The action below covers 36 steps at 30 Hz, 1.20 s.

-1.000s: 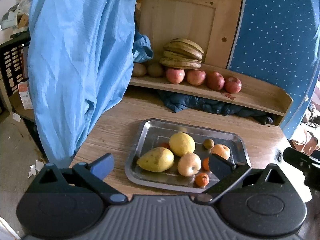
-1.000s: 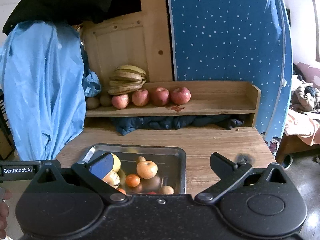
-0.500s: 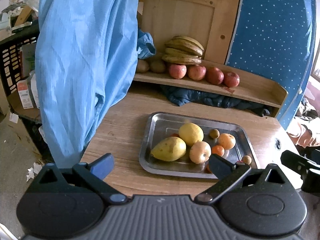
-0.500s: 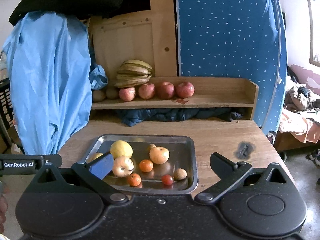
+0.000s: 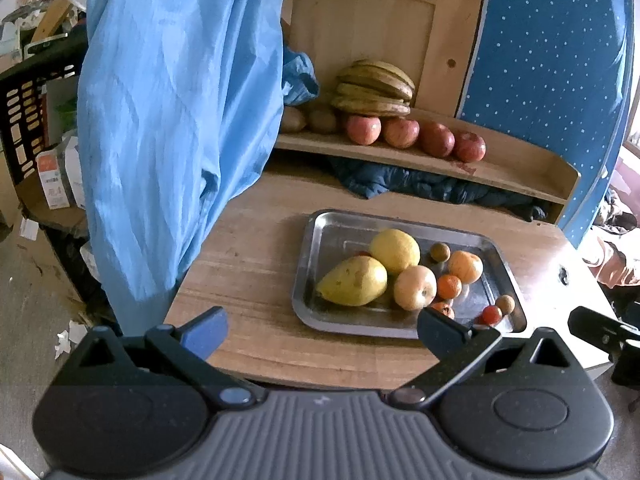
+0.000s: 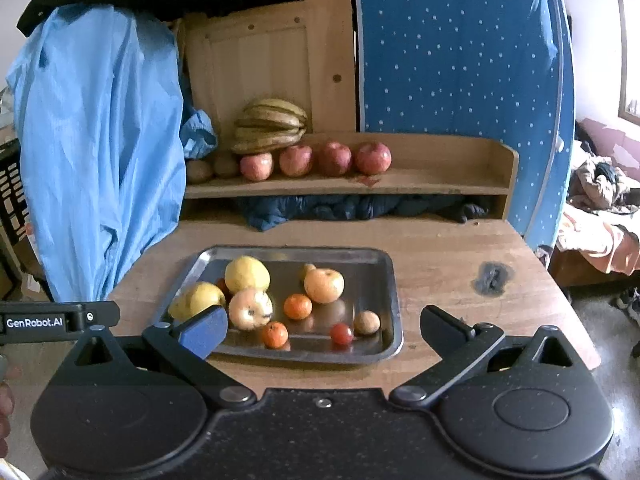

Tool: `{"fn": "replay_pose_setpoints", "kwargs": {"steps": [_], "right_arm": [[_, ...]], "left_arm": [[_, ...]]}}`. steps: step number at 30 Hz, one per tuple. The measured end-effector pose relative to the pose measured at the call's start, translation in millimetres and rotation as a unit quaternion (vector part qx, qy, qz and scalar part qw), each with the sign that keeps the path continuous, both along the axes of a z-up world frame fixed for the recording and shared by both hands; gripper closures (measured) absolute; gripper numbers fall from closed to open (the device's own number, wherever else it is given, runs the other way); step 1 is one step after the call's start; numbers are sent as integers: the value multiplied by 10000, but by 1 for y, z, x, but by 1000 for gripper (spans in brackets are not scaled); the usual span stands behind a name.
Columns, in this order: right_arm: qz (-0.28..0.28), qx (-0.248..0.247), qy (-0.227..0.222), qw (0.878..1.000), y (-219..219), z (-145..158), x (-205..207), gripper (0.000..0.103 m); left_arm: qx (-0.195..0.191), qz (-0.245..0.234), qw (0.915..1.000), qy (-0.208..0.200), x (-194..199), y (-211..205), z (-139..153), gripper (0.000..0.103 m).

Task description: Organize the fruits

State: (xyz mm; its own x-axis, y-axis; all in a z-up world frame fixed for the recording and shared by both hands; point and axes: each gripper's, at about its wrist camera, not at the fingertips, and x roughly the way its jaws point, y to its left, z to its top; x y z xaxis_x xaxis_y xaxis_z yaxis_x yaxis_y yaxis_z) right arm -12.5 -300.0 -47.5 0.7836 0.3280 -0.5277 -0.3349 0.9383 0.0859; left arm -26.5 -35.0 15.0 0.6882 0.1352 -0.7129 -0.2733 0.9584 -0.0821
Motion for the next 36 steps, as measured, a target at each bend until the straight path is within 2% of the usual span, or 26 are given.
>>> {"fn": "replay_pose_setpoints", "kwargs": {"steps": [14,36], "right_arm": [[124,-162,360,9991,-6,-14,4,1],[183,-144,443,9987,-9,-17,10,1]], "left_arm": [[48,-27,10000,66,-5,-13,-4,0],[32,28,9998,198,-5,-19,-7,0]]}}
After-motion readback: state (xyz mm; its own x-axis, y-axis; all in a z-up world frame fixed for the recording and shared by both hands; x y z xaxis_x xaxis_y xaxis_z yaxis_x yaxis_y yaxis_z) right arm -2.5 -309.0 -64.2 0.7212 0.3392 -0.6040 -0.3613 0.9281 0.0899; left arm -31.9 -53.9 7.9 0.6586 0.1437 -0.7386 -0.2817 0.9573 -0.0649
